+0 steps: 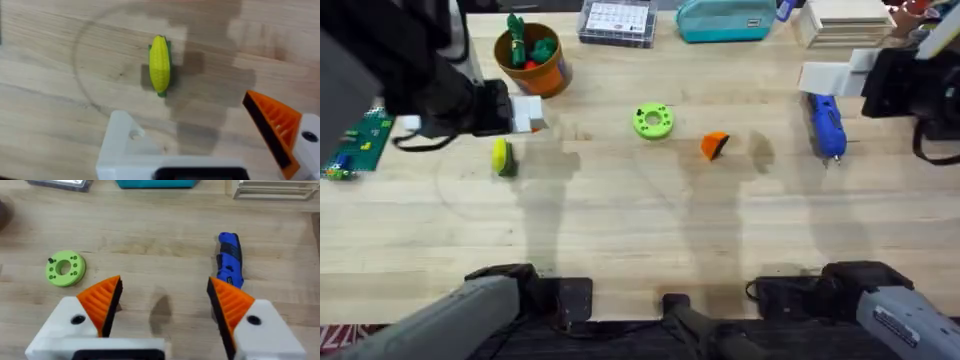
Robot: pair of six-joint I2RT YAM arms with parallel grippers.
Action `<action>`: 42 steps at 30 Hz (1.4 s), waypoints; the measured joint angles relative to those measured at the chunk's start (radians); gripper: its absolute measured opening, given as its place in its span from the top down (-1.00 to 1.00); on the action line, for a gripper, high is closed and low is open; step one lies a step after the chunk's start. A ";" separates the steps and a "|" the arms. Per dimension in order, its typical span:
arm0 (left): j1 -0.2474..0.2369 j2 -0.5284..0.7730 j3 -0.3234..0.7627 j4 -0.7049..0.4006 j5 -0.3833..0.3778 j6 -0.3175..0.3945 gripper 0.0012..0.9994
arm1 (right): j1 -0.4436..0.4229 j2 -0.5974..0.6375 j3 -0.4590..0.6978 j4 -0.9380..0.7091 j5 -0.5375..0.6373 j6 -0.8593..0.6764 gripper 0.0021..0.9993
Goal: Pick up the gripper from the table and insert it into the empty holder that is missing its gripper. Then pick up a screw, insert it into the mounting hole, and use the screwdriver to tighten it. Finally, clean up the table by picking up the vegetable and placing it into the bucket.
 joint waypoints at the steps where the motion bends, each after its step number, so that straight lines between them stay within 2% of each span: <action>1: 0.022 0.027 -0.032 0.048 0.014 0.011 -0.97 | 0.000 0.000 0.000 0.000 0.000 0.000 -0.99; 7: 0.113 0.177 -0.135 0.219 0.068 0.077 -0.97 | 0.000 0.000 0.000 0.000 0.000 0.000 -0.99; 14: 0.208 0.357 -0.141 0.273 0.098 0.165 -0.97 | 0.000 0.000 0.000 0.000 0.000 0.000 -0.99; 18: 0.254 0.397 -0.132 0.292 0.184 0.196 -0.98 | 0.000 0.000 0.000 0.000 0.000 0.000 -0.99; 19: 0.262 0.404 -0.131 0.293 0.204 0.204 -0.92 | 0.000 0.000 0.000 0.000 0.000 0.000 -0.99; 20: 0.267 0.410 -0.128 0.291 0.223 0.208 -0.78 | 0.000 0.000 0.000 0.000 0.000 0.000 -0.99; 21: 0.269 0.416 -0.126 0.290 0.248 0.211 -0.55 | 0.000 0.000 0.000 0.000 0.000 0.000 -0.99; 25: 0.255 0.424 -0.119 0.283 0.335 0.215 0.71 | 0.000 0.000 0.000 0.000 0.000 0.000 -0.99; 26: 0.254 0.423 -0.116 0.285 0.341 0.217 0.93 | 0.000 0.000 0.000 0.000 0.000 0.000 -0.99; 30: 0.254 0.424 -0.114 0.288 0.348 0.215 0.99 | 0.000 0.000 0.000 0.000 0.000 0.000 -0.99; 32: 0.254 0.424 -0.114 0.288 0.348 0.215 0.99 | 0.000 0.000 0.000 0.000 0.000 0.000 -0.99; 33: 0.254 0.424 -0.114 0.288 0.343 0.219 0.88 | 0.000 0.000 0.000 0.000 0.000 0.000 -0.99; 38: 0.279 0.440 -0.114 0.310 0.275 0.220 -0.71 | 0.000 0.000 0.000 0.000 0.000 0.000 -0.99; 39: 0.282 0.442 -0.114 0.314 0.271 0.216 -0.89 | 0.000 0.000 0.000 0.000 0.000 0.000 -0.99; 42: 0.282 0.444 -0.114 0.313 0.264 0.219 -0.97 | 0.000 0.000 0.000 0.000 0.000 0.000 -0.99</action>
